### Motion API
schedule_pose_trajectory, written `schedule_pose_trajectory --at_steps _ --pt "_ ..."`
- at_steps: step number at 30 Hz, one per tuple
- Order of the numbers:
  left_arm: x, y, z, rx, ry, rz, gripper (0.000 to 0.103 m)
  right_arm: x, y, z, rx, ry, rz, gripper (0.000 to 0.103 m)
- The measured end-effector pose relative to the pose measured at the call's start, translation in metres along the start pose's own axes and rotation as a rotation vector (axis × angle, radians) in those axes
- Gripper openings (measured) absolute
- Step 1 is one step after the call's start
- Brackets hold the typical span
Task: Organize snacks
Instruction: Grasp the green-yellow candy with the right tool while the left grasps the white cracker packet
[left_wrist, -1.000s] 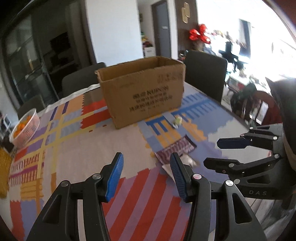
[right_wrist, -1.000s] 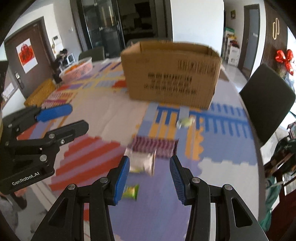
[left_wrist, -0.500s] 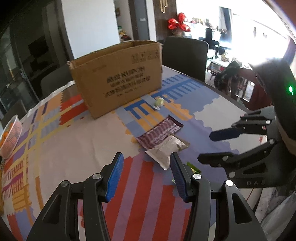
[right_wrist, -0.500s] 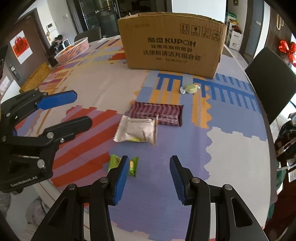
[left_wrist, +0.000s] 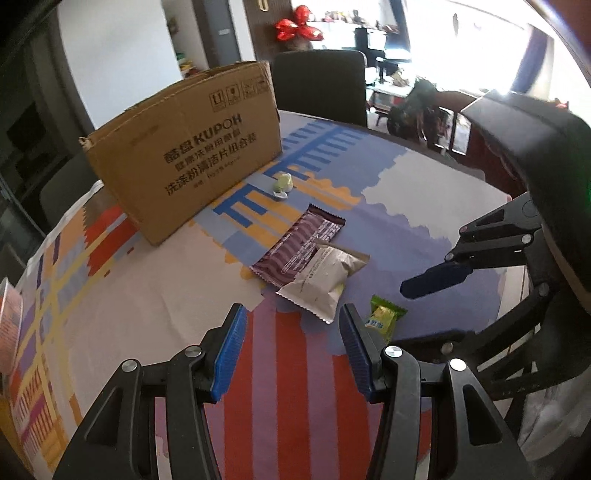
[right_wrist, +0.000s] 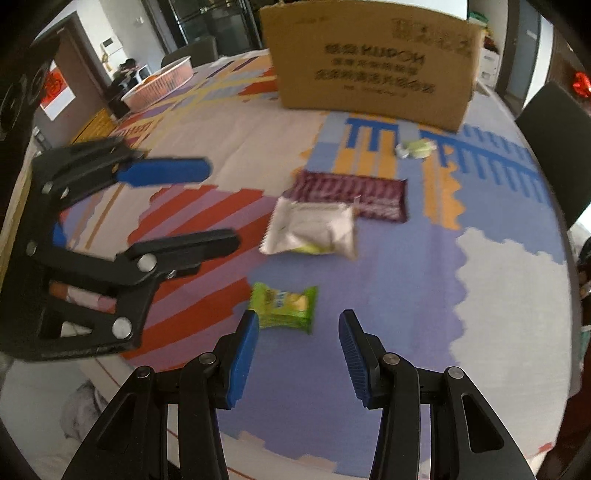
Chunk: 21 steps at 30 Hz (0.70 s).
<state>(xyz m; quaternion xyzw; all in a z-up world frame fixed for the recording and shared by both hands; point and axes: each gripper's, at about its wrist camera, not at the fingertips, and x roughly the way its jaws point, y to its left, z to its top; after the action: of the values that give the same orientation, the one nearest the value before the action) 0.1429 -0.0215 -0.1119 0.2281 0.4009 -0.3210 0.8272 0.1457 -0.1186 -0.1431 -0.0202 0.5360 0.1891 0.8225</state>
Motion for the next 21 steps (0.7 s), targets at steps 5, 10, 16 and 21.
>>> schedule_pose_trajectory --at_steps 5,10,16,21 --pt "0.007 0.005 -0.006 0.018 0.010 -0.033 0.051 0.014 0.007 0.002 0.010 0.031 -0.004 0.046" --pt "0.009 0.009 -0.014 0.000 0.009 -0.036 0.051 0.020 0.017 0.006 -0.025 0.026 -0.035 0.046" --pt "0.009 0.012 -0.020 -0.024 0.007 -0.030 0.051 0.022 0.023 0.008 -0.057 0.002 -0.065 0.045" --pt "0.010 0.009 -0.018 -0.034 -0.001 -0.037 0.051 0.020 0.018 0.006 -0.046 -0.015 -0.065 0.033"
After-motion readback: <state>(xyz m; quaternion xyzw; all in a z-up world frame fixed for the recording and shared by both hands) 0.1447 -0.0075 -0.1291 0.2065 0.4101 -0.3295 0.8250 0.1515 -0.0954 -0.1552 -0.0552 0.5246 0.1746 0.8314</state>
